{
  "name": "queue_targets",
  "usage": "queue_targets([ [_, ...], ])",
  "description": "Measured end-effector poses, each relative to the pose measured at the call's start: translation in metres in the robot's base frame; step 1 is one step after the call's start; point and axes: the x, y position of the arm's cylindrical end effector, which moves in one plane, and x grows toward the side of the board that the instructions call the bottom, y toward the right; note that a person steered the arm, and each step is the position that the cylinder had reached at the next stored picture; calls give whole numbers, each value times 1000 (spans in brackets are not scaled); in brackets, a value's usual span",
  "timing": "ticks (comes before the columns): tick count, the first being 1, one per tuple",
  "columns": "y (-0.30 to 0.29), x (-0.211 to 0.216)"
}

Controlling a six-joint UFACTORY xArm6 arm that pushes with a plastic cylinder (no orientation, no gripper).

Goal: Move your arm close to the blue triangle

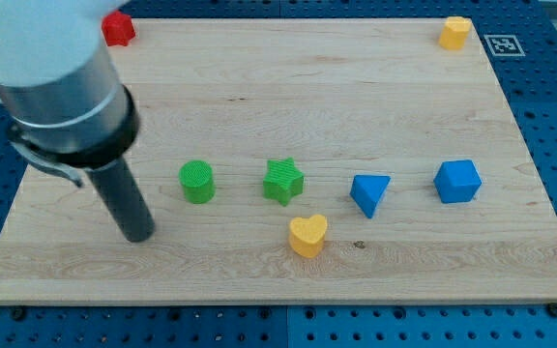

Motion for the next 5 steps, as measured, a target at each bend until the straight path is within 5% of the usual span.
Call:
queue_targets([
  [4,284,51],
  [5,291,48],
])
